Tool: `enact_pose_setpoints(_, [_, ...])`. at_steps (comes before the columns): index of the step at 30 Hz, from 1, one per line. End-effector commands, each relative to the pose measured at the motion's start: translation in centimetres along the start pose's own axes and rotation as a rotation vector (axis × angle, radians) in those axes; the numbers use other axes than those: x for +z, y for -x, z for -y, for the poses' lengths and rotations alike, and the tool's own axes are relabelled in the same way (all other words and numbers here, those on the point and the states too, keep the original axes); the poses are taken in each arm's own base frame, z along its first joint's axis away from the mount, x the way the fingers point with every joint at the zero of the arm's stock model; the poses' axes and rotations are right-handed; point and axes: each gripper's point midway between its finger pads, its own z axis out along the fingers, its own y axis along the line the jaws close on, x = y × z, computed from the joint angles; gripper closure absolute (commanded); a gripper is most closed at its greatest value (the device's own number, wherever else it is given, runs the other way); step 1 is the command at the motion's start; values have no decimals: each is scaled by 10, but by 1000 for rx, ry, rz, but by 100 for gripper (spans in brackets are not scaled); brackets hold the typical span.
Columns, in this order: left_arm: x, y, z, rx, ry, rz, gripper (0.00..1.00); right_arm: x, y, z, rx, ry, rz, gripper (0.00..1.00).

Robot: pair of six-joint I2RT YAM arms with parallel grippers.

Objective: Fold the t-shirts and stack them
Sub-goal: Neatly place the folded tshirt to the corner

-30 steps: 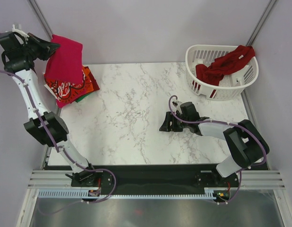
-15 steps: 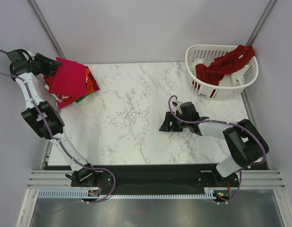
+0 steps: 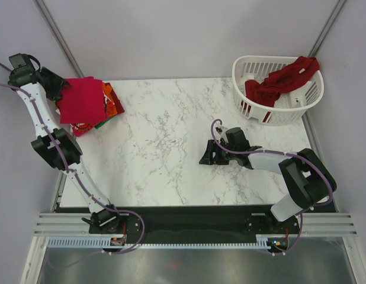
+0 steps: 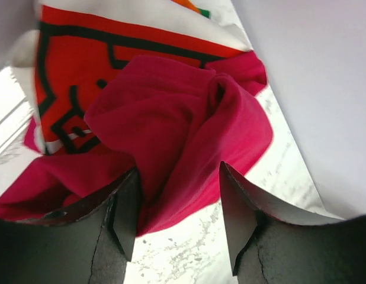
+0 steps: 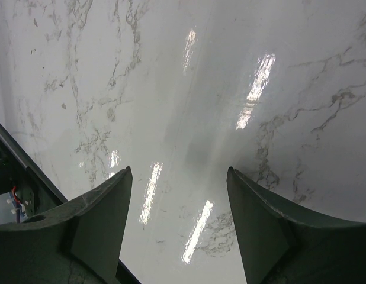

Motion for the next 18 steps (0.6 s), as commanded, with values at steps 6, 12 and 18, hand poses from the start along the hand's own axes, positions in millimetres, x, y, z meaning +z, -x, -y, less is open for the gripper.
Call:
enact_pose_setpoints(6, [-169,145,-51,-198,267,712,36,2,6,-5,-24,33,16,26])
enact_pose_setpoints(12, [-195,125,5,-113,53,657,65,2,7,-6,-25,37,18,26])
enact_pose_setpoints(18, [-148,61,31,-3,58,484,92,1,7,-7,-28,39,19,26])
